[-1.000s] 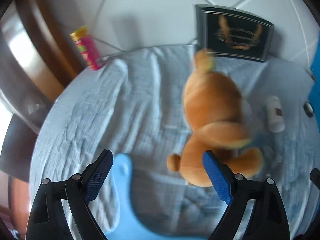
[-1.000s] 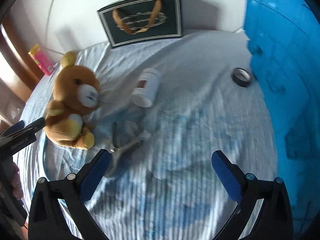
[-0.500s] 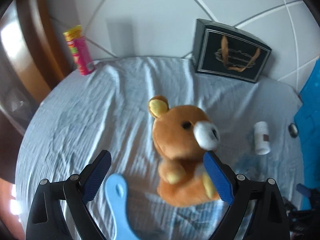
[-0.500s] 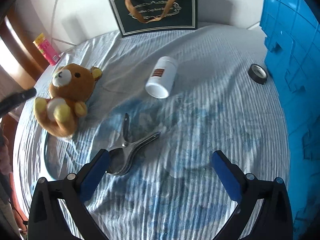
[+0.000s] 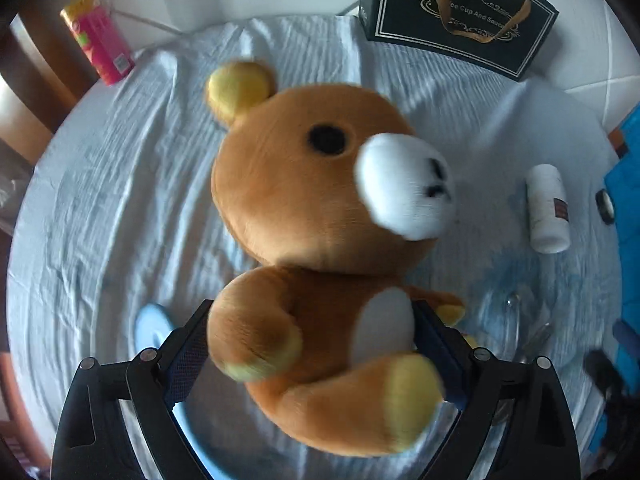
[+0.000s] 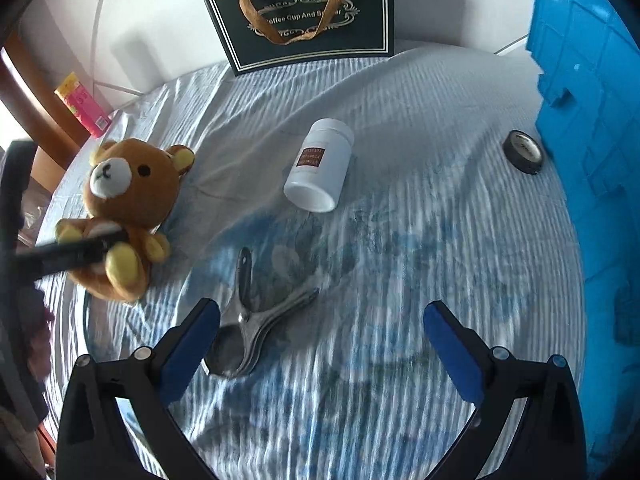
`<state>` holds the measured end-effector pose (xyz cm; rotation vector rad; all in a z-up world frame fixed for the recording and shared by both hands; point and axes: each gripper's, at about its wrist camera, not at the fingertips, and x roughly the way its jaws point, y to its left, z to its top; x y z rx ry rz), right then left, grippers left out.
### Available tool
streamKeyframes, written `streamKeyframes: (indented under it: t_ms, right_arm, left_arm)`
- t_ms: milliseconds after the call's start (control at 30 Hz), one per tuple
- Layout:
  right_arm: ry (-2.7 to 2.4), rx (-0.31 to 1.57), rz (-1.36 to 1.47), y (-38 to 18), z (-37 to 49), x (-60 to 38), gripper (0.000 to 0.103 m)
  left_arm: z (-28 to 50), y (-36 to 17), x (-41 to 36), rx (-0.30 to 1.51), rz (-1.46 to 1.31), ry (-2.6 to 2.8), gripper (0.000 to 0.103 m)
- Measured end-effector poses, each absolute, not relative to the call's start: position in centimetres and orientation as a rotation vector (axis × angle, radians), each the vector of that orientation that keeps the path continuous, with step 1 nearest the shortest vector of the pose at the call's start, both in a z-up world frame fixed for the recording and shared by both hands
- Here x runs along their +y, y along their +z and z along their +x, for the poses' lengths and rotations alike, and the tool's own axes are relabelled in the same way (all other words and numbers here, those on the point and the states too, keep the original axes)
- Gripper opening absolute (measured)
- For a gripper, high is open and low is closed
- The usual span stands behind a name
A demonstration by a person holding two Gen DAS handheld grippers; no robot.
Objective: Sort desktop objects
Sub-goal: 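Grasp the brown teddy bear with the left gripper while the right gripper grasps the white pill bottle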
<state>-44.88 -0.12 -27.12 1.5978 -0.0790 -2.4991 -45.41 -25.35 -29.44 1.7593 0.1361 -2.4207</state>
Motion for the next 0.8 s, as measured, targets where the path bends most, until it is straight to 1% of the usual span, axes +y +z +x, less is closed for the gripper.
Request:
streamKeyframes:
  t_ms: [33,67,100,267,300,367,433,500,533,567,600,667,800]
  right_arm:
    - [-2.504,-0.087,1.598,-27.3,-45.5,-0.2,0.103]
    - [-2.509,-0.095,1.598,-27.4,-46.1,-0.2,0.103]
    - [-2.514,-0.103,1.599,-27.6,-46.8,-0.3,0.103]
    - [-2.524,-0.162,1.633,-29.1,-50.8,-0.7,0.102]
    - [-2.528,-0.158,1.630,-29.4,-51.4,-0.9,0.099]
    - [-2.533,-0.149,1.625,-29.9,-52.5,-1.3,0.079]
    - [-2.516,-0.130,1.631,-30.7,-53.4,-2.0,0.079]
    - [-2.506,-0.112,1.637,-31.5,-53.9,-2.5,0.078]
    - [-2.505,-0.078,1.648,-32.1,-54.2,-2.9,0.077]
    - [-2.500,-0.048,1.658,-32.4,-54.3,-3.1,0.056]
    - [-2.496,-0.025,1.662,-32.5,-54.1,-3.2,0.049]
    - [-2.489,0.019,1.668,-32.7,-53.9,-3.4,0.047]
    - [-2.487,0.029,1.602,-30.7,-52.3,-3.3,0.046]
  left_arm:
    - [-45.3,-29.2,-25.1,0.113,1.725,-2.434,0.092]
    - [-45.1,-29.0,-24.8,0.091,1.700,-2.451,0.083]
    - [-45.0,-28.8,-24.6,0.073,1.677,-2.465,0.079]
    - [-45.2,-29.1,-24.6,0.098,1.672,-2.467,0.079]
    - [-45.2,-29.2,-24.7,0.102,1.673,-2.466,0.079]
    - [-45.4,-29.3,-25.0,0.102,1.673,-2.464,0.081]
    - [-45.5,-29.6,-24.9,0.109,1.672,-2.462,0.081]
    - [-45.4,-29.6,-25.0,0.124,1.649,-2.471,0.076]
    - [-45.2,-29.5,-24.9,0.116,1.634,-2.481,0.075]
    - [-45.0,-29.4,-24.8,0.106,1.625,-2.488,0.072]
    - [-44.9,-29.3,-24.8,0.101,1.619,-2.494,0.071]
    - [-44.6,-28.9,-24.8,0.104,1.608,-2.501,0.070]
    - [-43.9,-27.5,-25.2,0.134,1.580,-2.520,0.068]
